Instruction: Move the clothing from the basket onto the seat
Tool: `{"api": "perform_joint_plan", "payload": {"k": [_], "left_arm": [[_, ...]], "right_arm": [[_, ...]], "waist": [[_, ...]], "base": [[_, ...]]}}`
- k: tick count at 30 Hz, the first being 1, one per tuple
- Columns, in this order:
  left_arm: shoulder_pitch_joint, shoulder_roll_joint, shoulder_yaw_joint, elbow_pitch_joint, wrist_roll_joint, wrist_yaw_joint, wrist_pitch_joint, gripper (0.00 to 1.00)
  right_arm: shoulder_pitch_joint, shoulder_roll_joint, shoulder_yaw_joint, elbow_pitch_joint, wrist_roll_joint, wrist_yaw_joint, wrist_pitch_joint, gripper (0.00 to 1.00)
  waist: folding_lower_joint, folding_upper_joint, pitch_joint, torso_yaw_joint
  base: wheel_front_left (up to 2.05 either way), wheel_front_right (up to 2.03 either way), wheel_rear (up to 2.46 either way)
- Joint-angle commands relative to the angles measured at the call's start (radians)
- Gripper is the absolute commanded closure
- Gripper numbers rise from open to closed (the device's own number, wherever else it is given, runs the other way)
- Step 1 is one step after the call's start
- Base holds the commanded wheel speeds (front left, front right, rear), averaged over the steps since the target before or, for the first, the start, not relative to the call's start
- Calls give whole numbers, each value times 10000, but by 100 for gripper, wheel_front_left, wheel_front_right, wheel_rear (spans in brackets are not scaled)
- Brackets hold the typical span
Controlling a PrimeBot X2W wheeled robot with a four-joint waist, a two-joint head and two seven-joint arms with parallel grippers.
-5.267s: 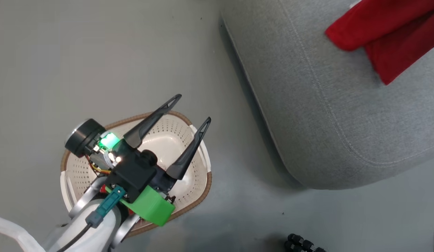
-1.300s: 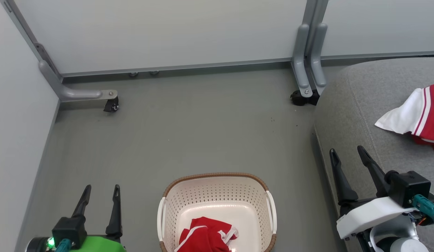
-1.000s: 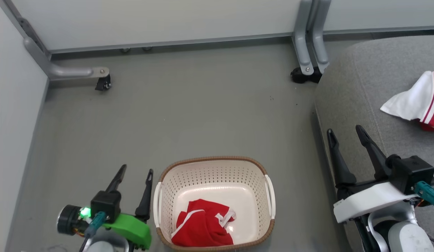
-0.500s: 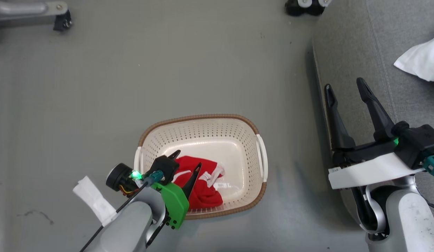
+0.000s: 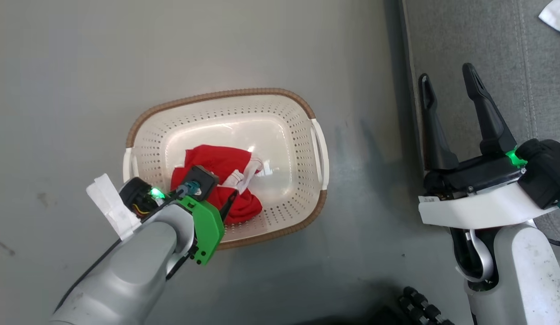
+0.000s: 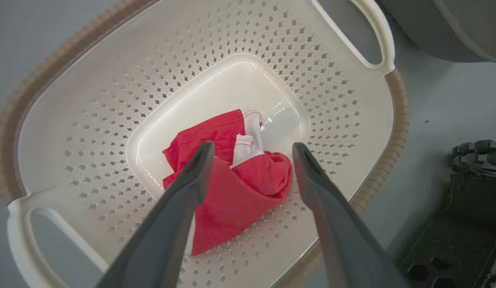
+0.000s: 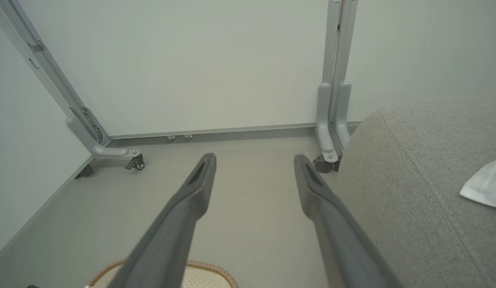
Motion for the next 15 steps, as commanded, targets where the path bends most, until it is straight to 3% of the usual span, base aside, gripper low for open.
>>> {"api": "perform_joint_plan", "payload": {"k": [1, 15], "left_arm": [[-321, 193, -118, 105, -90, -24, 9, 0], [-1412, 1208, -1276, 976, -1038, -23, 531, 0]], "right_arm": [[-188, 9, 69, -1, 58, -14, -133, 0], [-351, 13, 518, 566, 733, -14, -944, 0]], "waist": [[-2, 0, 1393, -846], [-2, 0, 2644, -1565]], "base": [[0, 0, 0], [0, 0, 0]]}}
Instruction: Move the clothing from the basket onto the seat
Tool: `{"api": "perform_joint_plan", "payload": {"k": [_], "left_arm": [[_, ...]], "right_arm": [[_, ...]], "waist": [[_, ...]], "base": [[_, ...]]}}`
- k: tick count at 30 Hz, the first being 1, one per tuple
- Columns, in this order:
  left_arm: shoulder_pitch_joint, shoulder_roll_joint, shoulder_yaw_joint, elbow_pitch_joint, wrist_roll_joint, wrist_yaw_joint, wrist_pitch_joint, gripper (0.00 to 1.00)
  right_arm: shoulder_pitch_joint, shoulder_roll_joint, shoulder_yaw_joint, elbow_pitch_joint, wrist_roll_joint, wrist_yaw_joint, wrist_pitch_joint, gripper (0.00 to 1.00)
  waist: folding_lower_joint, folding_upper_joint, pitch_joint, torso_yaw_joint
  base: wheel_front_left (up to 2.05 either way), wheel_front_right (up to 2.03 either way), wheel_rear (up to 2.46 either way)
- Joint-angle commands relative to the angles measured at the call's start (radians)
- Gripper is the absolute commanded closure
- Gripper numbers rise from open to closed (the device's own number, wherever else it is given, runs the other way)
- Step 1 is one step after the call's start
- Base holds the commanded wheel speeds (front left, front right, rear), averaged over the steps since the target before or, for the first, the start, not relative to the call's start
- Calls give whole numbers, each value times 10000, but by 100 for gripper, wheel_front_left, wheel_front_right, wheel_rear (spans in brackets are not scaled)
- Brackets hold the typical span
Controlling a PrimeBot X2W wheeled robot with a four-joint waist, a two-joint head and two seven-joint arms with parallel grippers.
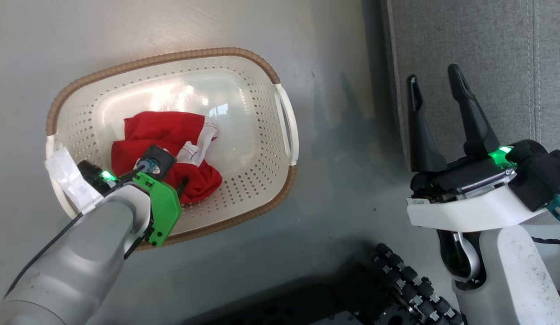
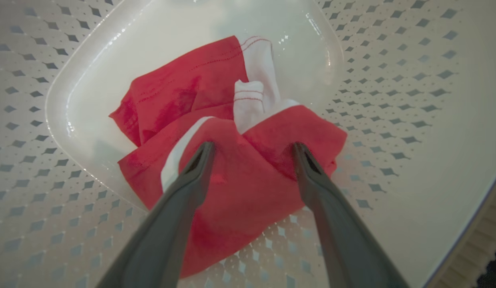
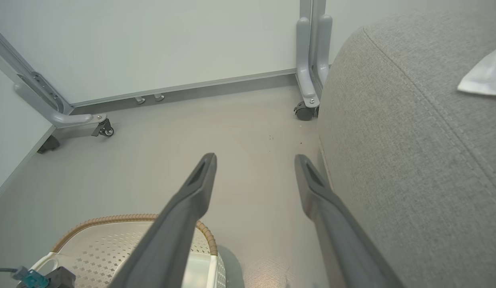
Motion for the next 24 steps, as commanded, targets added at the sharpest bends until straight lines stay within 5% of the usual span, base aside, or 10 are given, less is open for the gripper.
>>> {"api": "perform_joint_plan", "payload": {"k": [1, 24], "left_arm": [[-267, 203, -74, 89, -69, -24, 74, 0], [-1119, 936, -1382, 209, -558, -24, 2844, 0]], "right_arm": [[-183, 16, 75, 75, 94, -14, -102, 0], [-604, 12, 943, 949, 882, -14, -663, 0]], "waist": [[-2, 0, 470, -445], [-2, 0, 971, -1107]], "base": [[0, 0, 0], [0, 0, 0]]}}
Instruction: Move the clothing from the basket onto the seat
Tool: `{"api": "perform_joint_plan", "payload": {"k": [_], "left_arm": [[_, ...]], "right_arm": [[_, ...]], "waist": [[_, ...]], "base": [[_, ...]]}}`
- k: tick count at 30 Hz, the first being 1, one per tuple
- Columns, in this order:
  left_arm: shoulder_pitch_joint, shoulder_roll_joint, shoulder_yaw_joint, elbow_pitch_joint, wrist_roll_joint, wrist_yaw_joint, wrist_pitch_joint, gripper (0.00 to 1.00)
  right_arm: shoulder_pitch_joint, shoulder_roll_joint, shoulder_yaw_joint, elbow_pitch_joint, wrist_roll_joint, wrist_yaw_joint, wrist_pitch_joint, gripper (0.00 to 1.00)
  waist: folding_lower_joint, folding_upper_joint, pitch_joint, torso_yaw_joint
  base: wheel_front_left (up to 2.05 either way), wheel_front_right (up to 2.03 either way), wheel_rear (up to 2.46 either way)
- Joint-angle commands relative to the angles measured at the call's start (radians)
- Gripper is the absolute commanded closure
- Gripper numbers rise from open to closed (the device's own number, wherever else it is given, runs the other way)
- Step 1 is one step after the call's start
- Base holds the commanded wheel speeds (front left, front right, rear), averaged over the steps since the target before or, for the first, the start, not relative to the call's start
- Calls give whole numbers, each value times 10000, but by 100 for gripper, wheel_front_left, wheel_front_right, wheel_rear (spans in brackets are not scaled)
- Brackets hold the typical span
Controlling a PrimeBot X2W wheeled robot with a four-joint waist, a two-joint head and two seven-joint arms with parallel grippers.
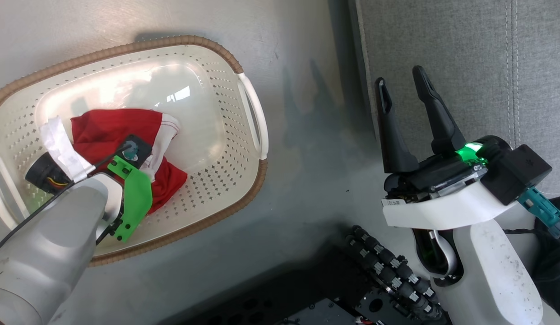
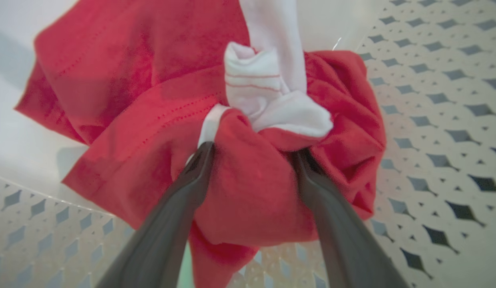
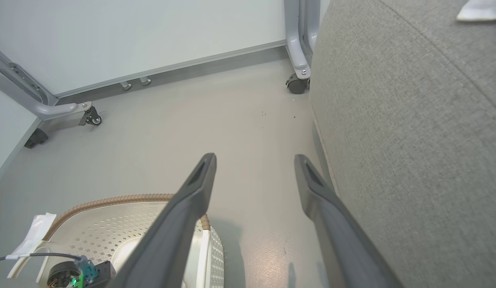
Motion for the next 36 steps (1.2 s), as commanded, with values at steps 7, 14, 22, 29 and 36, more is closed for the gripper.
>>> {"api": "perform_joint_plan", "payload": {"k": [7, 14, 22, 29, 36], "left_arm": [[-170, 279, -72, 10, -630, -24, 874, 0], [-246, 296, -96, 11, -1020, -22, 1269, 100], [-328, 133, -103, 20, -782, -9, 264, 100], [-130, -143, 1, -327, -605, 170, -1766, 100], [263, -435, 271, -1024, -622, 476, -3587, 100]], "right_arm": [[-215, 6, 146, 116, 160, -14, -112, 0], [-281, 6, 156, 82, 158, -14, -147, 0], [-237, 6, -110, 0, -97, -14, -168, 0], [-53, 3, -416, -156, -561, -14, -49, 0], [211, -4, -946, -456, -989, -14, 336, 0]], "waist": [[-1, 0, 137, -185], [-1, 0, 182, -249], [-1, 0, -34, -75], [-1, 0, -692, 470], [-1, 0, -1625, 1161]], "base": [[0, 0, 0], [0, 0, 0], [0, 0, 0], [0, 0, 0], [0, 0, 0]]}}
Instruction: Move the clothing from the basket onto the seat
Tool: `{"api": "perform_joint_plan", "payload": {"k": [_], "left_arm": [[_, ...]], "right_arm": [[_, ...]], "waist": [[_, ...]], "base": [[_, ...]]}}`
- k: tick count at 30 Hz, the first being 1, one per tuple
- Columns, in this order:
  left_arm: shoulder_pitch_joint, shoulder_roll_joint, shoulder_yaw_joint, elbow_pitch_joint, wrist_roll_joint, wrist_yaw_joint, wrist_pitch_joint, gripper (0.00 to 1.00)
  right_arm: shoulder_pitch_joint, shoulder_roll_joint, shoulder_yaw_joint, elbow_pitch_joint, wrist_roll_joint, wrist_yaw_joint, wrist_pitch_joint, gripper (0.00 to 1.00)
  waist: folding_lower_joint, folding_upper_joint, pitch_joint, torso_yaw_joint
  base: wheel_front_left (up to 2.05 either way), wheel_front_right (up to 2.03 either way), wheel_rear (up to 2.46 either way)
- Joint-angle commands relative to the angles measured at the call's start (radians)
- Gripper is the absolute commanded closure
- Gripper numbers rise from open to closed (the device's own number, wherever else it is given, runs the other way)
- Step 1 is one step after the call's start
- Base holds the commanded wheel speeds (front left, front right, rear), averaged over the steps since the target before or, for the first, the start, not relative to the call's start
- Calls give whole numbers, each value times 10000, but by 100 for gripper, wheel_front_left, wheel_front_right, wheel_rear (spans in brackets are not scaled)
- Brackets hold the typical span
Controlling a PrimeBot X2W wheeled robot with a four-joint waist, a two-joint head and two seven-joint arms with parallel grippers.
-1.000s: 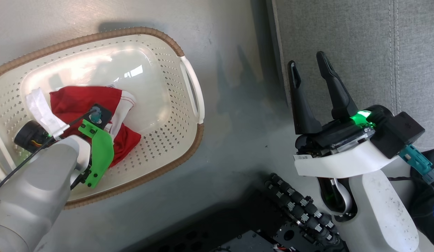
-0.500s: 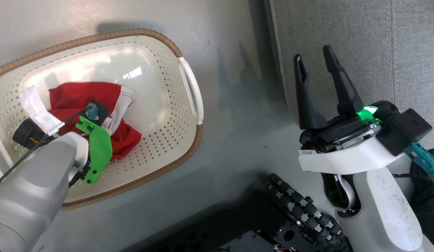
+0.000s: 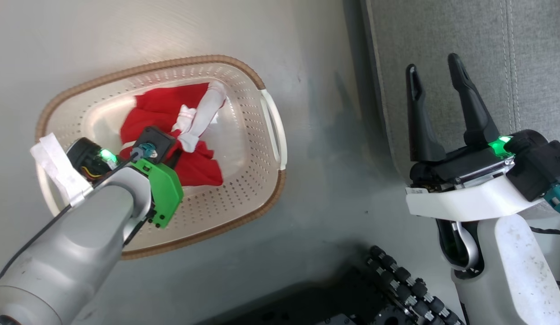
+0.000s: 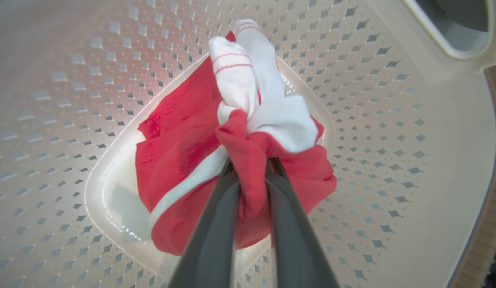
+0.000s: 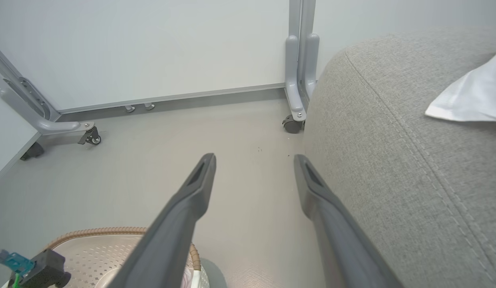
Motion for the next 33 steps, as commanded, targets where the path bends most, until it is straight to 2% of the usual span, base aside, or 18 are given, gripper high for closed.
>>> {"api": "perform_joint_plan", "payload": {"k": [1, 7, 12, 19, 24, 33], "left_arm": [[146, -96, 66, -150, -66, 74, -271, 100], [528, -330, 373, -977, -103, 308, -1356, 100], [992, -358, 1014, -2026, -28, 633, -1600, 100], [2286, -140, 3163, -4794, 918, 1127, -1592, 100], [3364, -299, 4647, -6268, 1734, 1101, -1593, 100], [4694, -934, 6949, -7862, 2828, 715, -1595, 100]], "right_arm": [[191, -14, -89, -71, -112, -14, 102, 0], [473, -19, -550, -379, -488, -14, 640, 0], [725, -22, -803, -667, -701, -14, 1099, 0], [1084, -22, -1124, -914, -938, -14, 1692, 0], [1374, -19, -1262, -981, -1025, -14, 2056, 0], [1834, -19, -1306, -900, -1084, -14, 2494, 0]], "waist": [[0, -1, -693, 620], [0, -1, -1652, 1303], [0, -1, -2380, 1746], [0, -1, -3428, 2236], [0, -1, -4183, 2558], [0, -1, -5366, 2947]], "base": [[0, 0, 0], [0, 0, 0], [0, 0, 0], [0, 0, 0], [0, 0, 0], [0, 0, 0]]}}
